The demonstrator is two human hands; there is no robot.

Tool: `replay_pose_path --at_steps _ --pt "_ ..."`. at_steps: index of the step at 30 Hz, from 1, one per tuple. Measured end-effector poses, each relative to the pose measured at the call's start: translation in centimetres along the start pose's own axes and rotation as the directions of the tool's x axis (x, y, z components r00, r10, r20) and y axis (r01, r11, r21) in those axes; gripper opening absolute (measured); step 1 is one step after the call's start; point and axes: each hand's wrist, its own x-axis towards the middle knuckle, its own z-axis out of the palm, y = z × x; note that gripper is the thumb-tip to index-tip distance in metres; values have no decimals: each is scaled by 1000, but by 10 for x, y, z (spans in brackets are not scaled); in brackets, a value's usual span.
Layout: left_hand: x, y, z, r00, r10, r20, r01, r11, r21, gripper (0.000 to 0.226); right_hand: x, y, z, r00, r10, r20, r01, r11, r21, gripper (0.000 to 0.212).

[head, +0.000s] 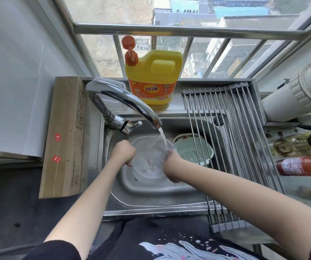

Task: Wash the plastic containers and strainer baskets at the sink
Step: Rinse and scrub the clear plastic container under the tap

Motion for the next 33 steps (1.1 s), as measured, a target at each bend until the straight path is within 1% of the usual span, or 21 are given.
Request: replay_pose_path --at_steps 1,2,3,5,6,8,10,11,12,13,14,17,19,20,22,24,27,29,31,32,33 --pt "-1 1 5 1000 -16 14 17 999 -49 11 -4 2 -3 995 -84 52 69 968 242 51" --pt "0 0 10 999 -36 14 37 995 -95 14 -8 9 -7 984 -164 68 116 884 453 53" --pt "0 0 15 998 -69 13 70 989 -133 24 -14 18 -10 977 -211 41 136 754 643 55" --pt "-3 -2 23 990 -131 45 136 980 -143 35 -16 36 -9 982 -170 -86 167 552 817 72" --pt "-3 -3 26 986 -145 83 154 981 -120 35 -13 41 -5 986 -108 -131 167 492 854 89" --pt "-6 -5 30 979 -146 140 156 986 -60 31 -9 40 2 987 -86 -137 161 410 898 116" --pt "-11 -8 30 978 -148 145 153 988 -24 30 -7 32 6 987 -117 -110 139 280 950 125" --pt "-12 -11 29 977 -158 144 162 987 -15 30 -7 28 6 985 -135 -104 121 127 985 121" --pt "-13 -14 28 973 -171 153 173 985 -1 29 -9 26 5 983 -155 -98 85 -88 992 113" --pt "-14 -17 28 969 -184 163 183 983 20 29 -9 24 4 978 -174 -110 51 -315 948 106" --pt "-14 -20 28 967 -188 170 184 982 38 28 -7 23 4 977 -169 -130 33 -487 873 102" --pt "-16 -19 29 970 -175 168 173 985 27 27 4 13 -7 997 -13 -81 50 -682 730 92" --pt "-18 -13 33 978 -128 166 133 991 -16 32 10 -2 -24 983 183 17 124 -725 677 84" --pt "-19 -9 35 980 -104 168 115 992 -55 33 12 -10 -32 957 288 24 185 -676 713 83" --pt "-23 0 42 986 -40 159 63 988 -143 30 12 -21 -44 882 464 -79 332 -493 804 78" --pt "-25 5 45 993 2 120 20 983 -185 27 14 -17 -49 835 519 -180 432 -417 800 75" --pt "-29 14 35 999 38 35 -31 985 -170 17 7 -14 -51 847 374 -378 518 -417 747 59" --pt "-27 15 28 997 64 -45 -72 978 -194 12 -5 -12 -43 889 180 -422 456 -442 772 48" --pt "-25 12 24 993 35 -112 -60 973 -222 11 -6 -8 -23 907 28 -420 389 -434 812 62" --pt "-26 11 22 986 33 -163 -67 976 -208 8 -5 -4 -13 914 -24 -404 365 -384 848 68" --pt "-26 11 22 977 37 -211 -80 976 -202 9 -5 2 -3 920 -38 -391 373 -233 898 64"
